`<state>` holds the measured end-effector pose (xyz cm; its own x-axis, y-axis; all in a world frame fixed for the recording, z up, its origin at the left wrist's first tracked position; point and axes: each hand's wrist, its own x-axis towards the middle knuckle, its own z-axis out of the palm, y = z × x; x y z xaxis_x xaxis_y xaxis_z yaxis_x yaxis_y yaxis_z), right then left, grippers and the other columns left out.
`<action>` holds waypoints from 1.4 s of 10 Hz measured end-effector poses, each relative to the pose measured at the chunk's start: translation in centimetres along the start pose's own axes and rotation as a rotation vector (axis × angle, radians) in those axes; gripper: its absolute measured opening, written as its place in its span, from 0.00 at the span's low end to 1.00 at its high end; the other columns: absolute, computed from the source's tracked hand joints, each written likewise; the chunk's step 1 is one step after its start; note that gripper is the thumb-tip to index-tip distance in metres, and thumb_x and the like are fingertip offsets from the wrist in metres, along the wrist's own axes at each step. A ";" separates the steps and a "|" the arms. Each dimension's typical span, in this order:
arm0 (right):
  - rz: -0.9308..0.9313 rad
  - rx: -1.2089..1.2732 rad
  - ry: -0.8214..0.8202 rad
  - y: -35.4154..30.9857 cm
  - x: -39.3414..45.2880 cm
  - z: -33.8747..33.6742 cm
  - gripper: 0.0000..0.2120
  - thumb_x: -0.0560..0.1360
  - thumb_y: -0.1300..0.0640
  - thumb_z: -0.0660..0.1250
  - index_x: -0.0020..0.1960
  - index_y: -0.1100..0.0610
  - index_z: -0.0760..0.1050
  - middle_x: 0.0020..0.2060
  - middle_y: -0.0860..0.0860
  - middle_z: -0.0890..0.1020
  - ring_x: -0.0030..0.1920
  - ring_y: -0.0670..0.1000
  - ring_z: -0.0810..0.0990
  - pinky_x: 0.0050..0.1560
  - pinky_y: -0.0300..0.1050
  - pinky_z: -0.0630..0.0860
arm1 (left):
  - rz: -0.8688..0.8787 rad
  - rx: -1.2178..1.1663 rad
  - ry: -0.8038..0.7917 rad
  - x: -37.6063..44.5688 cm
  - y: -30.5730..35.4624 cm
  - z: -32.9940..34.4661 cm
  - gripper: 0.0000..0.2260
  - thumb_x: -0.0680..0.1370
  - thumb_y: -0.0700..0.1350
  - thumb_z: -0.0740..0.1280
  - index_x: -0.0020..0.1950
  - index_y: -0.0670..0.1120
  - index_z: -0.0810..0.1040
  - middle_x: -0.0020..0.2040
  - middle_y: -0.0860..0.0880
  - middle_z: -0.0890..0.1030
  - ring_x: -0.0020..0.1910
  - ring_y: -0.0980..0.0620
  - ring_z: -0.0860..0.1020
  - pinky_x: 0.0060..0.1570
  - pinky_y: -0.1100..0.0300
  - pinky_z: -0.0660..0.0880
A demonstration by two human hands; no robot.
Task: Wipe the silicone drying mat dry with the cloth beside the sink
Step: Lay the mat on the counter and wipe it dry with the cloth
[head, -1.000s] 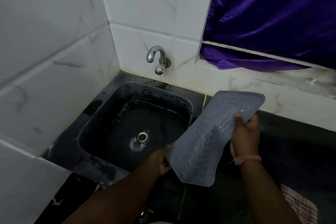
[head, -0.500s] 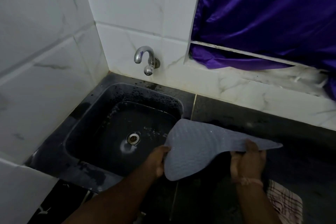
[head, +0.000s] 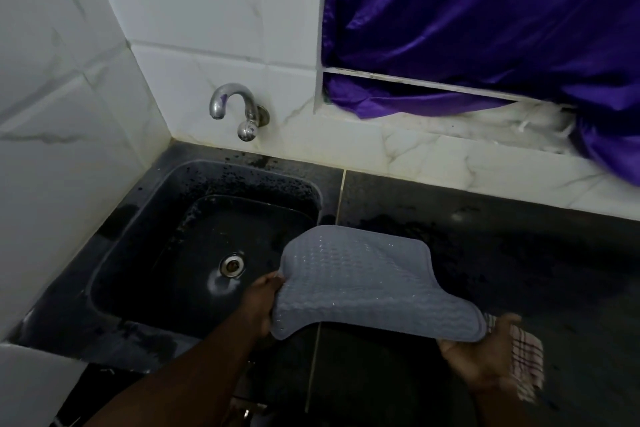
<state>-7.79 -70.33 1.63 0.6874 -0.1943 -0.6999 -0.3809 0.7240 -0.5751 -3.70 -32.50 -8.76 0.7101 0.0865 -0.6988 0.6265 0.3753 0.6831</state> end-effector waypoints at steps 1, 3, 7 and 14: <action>0.032 -0.293 -0.027 -1.7 -1.3 1.8 0.15 0.82 0.51 0.61 0.62 0.61 0.72 0.36 0.55 0.84 0.39 0.59 0.80 0.39 0.51 0.77 | -0.007 0.037 -0.031 -1.4 0.8 0.5 0.12 0.80 0.46 0.68 0.59 0.41 0.83 0.54 0.37 0.85 0.56 0.36 0.82 0.60 0.38 0.77; 0.165 -0.678 -0.094 -3.5 -1.3 4.6 0.13 0.81 0.58 0.61 0.57 0.67 0.77 0.36 0.61 0.85 0.43 0.61 0.78 0.35 0.47 0.79 | -0.022 0.013 -0.060 -1.2 2.1 -0.2 0.18 0.75 0.53 0.73 0.60 0.43 0.82 0.59 0.39 0.82 0.60 0.40 0.80 0.66 0.40 0.74; -0.266 -1.087 -0.273 -9.3 1.3 2.9 0.16 0.81 0.59 0.63 0.68 0.54 0.71 0.64 0.55 0.78 0.57 0.56 0.79 0.58 0.52 0.74 | 0.221 0.248 -0.083 -3.3 3.5 2.8 0.08 0.83 0.42 0.63 0.59 0.47 0.79 0.55 0.42 0.85 0.54 0.43 0.83 0.55 0.44 0.81; -0.472 -1.376 0.413 -1.4 2.9 -4.7 0.13 0.81 0.58 0.58 0.62 0.59 0.75 0.55 0.59 0.81 0.53 0.59 0.79 0.52 0.45 0.71 | 0.589 1.028 0.078 -3.4 -0.9 5.1 0.20 0.82 0.41 0.61 0.74 0.50 0.73 0.67 0.46 0.79 0.65 0.41 0.77 0.59 0.53 0.70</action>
<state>-8.14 -75.07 -1.61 0.7806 -0.5615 -0.2746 -0.6070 -0.5760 -0.5476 -5.03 -37.86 -5.89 0.9760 0.0676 -0.2068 0.1997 -0.6552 0.7286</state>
